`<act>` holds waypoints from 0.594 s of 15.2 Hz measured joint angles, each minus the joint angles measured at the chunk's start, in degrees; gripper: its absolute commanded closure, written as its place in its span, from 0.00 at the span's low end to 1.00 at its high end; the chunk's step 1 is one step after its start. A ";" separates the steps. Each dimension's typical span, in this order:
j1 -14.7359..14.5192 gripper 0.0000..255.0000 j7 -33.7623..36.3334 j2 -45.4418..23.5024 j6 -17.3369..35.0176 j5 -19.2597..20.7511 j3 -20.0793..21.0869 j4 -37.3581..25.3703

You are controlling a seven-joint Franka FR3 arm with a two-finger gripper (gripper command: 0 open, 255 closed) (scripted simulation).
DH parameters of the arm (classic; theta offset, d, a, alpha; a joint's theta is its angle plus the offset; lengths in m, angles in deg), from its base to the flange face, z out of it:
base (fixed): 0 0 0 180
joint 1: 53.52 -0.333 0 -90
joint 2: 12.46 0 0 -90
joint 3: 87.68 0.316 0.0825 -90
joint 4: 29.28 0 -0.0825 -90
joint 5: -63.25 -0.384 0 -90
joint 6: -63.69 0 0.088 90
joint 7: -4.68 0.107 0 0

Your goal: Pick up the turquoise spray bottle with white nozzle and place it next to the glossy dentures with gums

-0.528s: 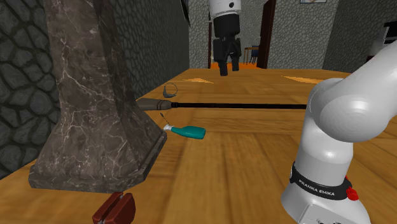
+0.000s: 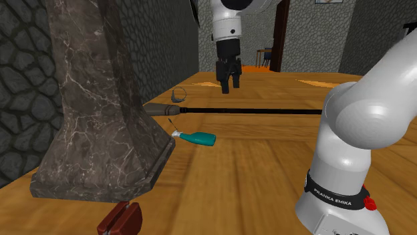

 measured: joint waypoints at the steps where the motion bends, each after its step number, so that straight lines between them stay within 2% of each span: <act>1: -0.03 0.00 -1.08 -1.97 1.94 0.22 -0.83 -0.34; 6: -0.11 0.00 -6.87 -10.89 11.85 0.73 -4.96 -0.63; 9: -0.77 0.00 -10.17 -17.79 17.91 -0.30 -6.89 -2.13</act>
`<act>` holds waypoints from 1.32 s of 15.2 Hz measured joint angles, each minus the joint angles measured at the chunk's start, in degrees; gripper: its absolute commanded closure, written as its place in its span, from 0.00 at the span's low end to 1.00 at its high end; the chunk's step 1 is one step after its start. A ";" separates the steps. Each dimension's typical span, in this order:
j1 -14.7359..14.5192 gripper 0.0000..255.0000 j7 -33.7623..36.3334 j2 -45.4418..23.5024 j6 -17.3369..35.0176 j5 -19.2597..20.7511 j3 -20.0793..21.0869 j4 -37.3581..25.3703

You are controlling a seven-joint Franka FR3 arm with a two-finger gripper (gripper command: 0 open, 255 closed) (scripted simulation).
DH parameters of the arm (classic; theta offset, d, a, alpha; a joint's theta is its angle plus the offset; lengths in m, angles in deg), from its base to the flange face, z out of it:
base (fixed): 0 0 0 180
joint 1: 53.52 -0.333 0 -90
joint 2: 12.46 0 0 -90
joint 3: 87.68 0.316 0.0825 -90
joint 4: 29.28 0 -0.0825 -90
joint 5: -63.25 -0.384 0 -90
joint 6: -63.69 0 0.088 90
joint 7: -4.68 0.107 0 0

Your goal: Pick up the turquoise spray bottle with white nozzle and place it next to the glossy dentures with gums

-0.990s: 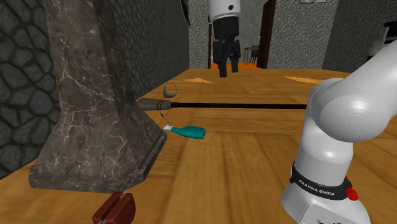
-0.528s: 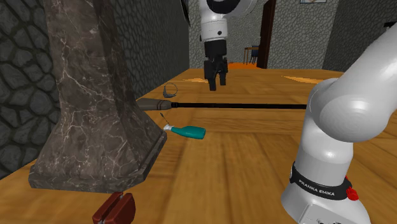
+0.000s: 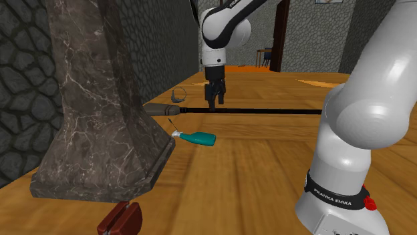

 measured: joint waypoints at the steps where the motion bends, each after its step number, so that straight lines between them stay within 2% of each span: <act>1: -0.14 0.00 -1.29 -2.15 1.67 -0.45 -0.64 -0.69; 6: -0.72 0.00 -8.29 -12.91 8.74 -4.19 -3.07 -5.10; 10: -0.39 0.00 -15.03 -22.97 13.46 -9.15 -3.86 -10.57; 16: 1.94 0.00 -23.59 -37.29 16.86 -16.60 -1.86 -21.51; 20: 4.28 0.00 -27.88 -46.11 17.43 -19.94 0.33 -29.81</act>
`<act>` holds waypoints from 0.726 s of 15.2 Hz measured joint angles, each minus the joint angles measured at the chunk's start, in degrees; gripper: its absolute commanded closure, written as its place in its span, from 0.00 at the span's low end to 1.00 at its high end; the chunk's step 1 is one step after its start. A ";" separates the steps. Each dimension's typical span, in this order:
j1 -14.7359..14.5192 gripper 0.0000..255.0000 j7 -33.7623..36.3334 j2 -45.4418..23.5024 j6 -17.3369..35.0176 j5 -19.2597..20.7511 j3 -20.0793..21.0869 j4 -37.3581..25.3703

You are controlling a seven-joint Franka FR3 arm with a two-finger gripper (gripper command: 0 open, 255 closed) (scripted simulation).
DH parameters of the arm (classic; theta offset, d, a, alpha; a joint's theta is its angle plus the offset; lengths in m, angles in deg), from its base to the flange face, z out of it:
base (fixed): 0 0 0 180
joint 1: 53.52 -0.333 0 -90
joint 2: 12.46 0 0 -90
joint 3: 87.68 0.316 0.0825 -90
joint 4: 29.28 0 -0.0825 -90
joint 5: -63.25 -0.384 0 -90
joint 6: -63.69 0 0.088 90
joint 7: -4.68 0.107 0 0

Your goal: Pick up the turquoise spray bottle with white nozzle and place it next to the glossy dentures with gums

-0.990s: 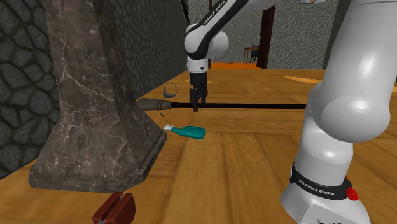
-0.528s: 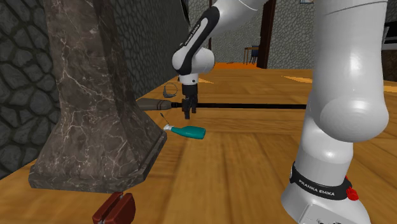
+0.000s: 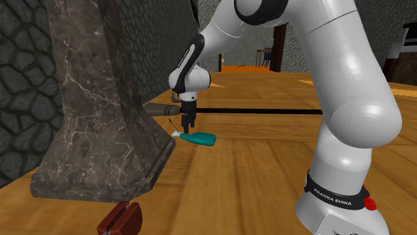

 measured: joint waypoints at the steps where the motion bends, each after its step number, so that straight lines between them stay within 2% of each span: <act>1: 0.84 0.00 -1.22 -2.31 0.12 -0.72 0.54 -2.28; 4: 1.72 0.00 -2.46 -6.24 0.74 -1.74 1.57 -5.66; 11: 2.31 0.00 -3.29 -10.08 3.82 -2.86 2.54 -6.41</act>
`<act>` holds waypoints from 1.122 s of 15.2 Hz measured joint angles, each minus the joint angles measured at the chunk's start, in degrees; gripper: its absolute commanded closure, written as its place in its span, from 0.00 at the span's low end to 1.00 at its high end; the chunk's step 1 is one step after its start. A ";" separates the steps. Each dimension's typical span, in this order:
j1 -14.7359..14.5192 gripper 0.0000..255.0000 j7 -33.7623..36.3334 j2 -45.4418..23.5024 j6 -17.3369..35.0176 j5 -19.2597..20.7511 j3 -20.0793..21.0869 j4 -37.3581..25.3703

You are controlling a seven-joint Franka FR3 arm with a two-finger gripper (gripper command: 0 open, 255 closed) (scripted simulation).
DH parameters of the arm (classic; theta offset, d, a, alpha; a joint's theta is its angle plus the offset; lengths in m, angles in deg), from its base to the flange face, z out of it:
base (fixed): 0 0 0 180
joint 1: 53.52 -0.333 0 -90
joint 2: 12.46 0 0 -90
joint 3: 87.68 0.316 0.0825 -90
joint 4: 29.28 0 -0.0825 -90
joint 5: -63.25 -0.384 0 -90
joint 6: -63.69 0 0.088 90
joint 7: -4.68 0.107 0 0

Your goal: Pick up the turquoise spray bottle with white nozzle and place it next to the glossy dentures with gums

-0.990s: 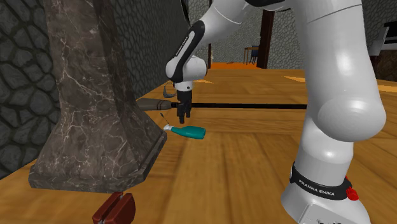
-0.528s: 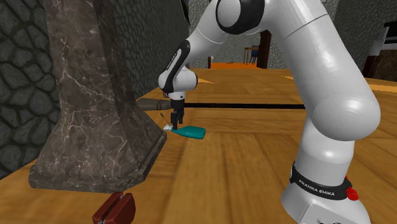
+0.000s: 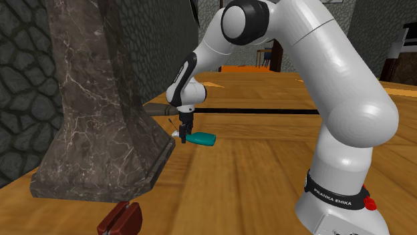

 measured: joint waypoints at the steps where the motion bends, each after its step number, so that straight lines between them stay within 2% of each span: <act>1: 0.03 0.00 -0.03 -0.12 0.10 -0.03 0.03 -0.03; 5: 0.05 0.00 -0.07 -0.19 0.21 -0.07 0.05 -0.01; 6: 0.05 1.00 -0.07 -0.19 0.21 -0.07 0.05 -0.01; 17: -0.02 1.00 0.01 0.12 0.03 0.01 -0.02 0.12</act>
